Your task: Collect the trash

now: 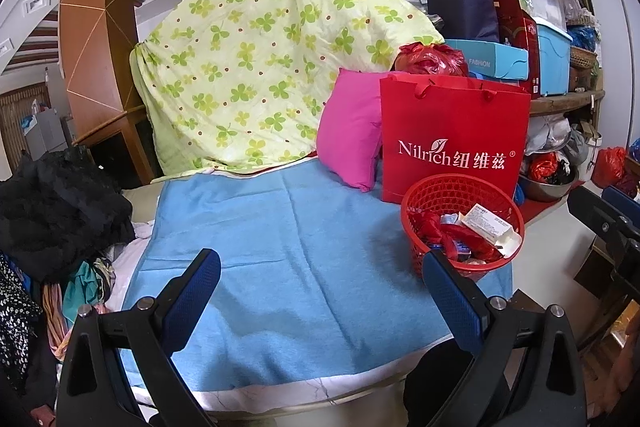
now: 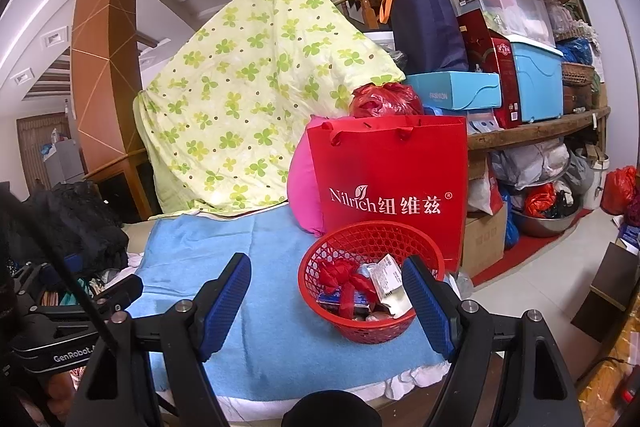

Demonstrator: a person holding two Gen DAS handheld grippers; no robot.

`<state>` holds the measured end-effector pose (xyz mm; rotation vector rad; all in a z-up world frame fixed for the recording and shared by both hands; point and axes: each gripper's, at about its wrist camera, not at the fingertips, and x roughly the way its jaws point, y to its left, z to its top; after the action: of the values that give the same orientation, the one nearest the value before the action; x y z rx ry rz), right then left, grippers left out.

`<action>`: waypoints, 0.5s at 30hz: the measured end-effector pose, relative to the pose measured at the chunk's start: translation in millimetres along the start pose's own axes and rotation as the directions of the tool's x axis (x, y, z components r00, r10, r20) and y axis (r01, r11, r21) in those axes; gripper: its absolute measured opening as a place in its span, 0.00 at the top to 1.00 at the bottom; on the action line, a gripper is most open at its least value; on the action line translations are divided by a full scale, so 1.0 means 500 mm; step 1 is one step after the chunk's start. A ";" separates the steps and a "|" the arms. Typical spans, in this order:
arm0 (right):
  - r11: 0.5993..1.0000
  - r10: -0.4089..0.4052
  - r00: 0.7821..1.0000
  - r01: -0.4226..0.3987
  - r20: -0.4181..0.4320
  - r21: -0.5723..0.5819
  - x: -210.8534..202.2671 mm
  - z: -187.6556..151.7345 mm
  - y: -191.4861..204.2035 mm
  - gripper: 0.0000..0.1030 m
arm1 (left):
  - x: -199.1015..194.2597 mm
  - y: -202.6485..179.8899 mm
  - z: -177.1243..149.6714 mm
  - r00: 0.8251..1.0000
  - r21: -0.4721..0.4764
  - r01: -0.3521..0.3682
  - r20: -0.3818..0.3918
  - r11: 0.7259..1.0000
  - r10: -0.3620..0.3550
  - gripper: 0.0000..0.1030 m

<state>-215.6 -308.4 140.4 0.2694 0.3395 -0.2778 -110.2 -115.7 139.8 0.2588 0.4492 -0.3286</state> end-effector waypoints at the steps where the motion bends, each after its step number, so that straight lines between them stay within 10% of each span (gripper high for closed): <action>1: 1.000 0.000 1.000 0.000 0.000 -0.001 0.000 0.000 0.000 0.22 | 0.001 0.000 0.000 1.000 0.003 -0.002 0.000 1.000 0.002 0.02; 15: 1.000 -0.019 1.000 0.019 0.003 -0.010 0.028 0.011 0.005 0.22 | 0.035 0.004 0.012 1.000 0.016 -0.002 -0.022 1.000 0.003 0.02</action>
<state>-200.3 -310.7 140.7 0.2562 0.3408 -0.2956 -92.2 -120.0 137.4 0.2789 0.4683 -0.3271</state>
